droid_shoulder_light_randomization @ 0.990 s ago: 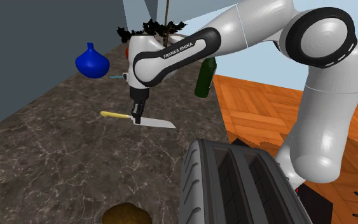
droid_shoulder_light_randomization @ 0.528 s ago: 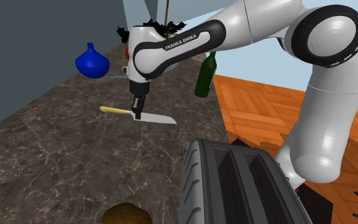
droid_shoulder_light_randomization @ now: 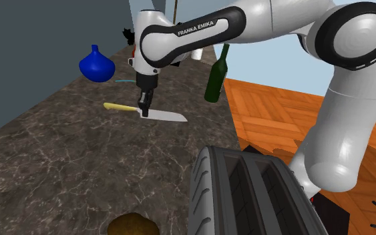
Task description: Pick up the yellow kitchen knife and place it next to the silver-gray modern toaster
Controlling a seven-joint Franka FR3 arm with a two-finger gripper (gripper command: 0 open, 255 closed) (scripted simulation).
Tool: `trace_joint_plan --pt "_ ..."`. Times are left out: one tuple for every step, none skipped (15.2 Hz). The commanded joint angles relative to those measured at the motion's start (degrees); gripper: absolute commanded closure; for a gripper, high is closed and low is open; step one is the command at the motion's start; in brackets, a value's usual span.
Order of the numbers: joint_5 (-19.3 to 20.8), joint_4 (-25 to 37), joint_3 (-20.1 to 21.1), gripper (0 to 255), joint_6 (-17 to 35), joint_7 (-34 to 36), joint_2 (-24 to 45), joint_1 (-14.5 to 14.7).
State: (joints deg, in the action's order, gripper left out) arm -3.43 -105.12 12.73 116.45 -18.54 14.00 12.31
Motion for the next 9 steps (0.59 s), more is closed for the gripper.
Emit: trace_joint_plan --pt "-0.1 0.9 0.0 255 -1.4 0.1 -0.5 0.0" --pt "-0.1 1.3 0.1 255 -2.1 0.1 -0.7 0.0" --pt "-0.1 1.8 0.1 255 -2.8 0.2 -1.0 0.0" --pt "-0.2 2.3 0.1 255 -3.5 0.2 -1.2 0.0" --pt "-0.2 2.8 0.1 255 -4.2 0.2 -1.4 -0.1" --pt "-0.2 3.3 0.1 255 -4.9 0.3 -1.6 -0.1" --pt "-0.3 3.8 0.1 255 -5.6 0.3 -1.8 -0.1" --pt "-0.3 4.3 0.1 255 -6.3 0.3 -2.0 -0.1" --pt "-0.3 4.9 0.1 255 -7.0 0.4 -2.2 -0.1"
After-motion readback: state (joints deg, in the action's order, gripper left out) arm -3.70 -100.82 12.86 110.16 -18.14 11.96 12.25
